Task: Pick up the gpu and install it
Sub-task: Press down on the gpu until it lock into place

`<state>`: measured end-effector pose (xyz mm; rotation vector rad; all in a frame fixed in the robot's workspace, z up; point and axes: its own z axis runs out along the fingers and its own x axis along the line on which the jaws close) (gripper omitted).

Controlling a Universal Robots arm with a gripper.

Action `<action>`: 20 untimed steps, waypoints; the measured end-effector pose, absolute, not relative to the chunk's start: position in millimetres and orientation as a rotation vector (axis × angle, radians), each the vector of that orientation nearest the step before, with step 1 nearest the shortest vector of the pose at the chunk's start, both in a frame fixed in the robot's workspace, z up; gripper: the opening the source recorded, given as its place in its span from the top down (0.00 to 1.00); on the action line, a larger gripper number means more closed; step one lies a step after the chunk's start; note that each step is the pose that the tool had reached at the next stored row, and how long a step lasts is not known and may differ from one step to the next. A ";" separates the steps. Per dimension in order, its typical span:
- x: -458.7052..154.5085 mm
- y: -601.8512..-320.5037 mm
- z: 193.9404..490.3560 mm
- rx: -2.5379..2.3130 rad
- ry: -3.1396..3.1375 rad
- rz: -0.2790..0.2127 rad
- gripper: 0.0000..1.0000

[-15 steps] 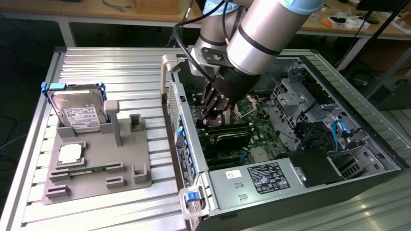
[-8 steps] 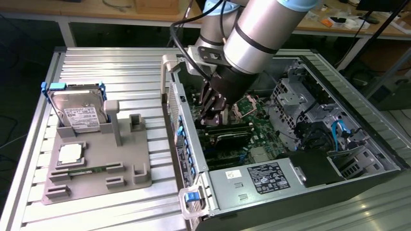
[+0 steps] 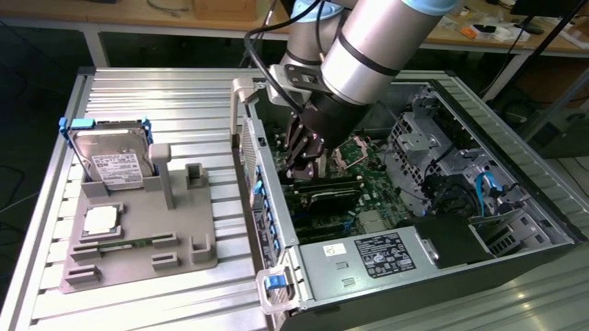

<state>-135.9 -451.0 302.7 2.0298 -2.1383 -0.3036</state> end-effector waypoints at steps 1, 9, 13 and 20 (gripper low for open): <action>-135.4 -451.2 302.6 2.026 -2.135 -0.310 0.89; -135.6 -457.6 302.5 2.023 -2.132 -0.320 0.89; -136.0 -457.7 302.5 2.023 -2.132 -0.321 0.89; -132.8 -458.2 302.5 2.007 -2.114 -0.358 0.89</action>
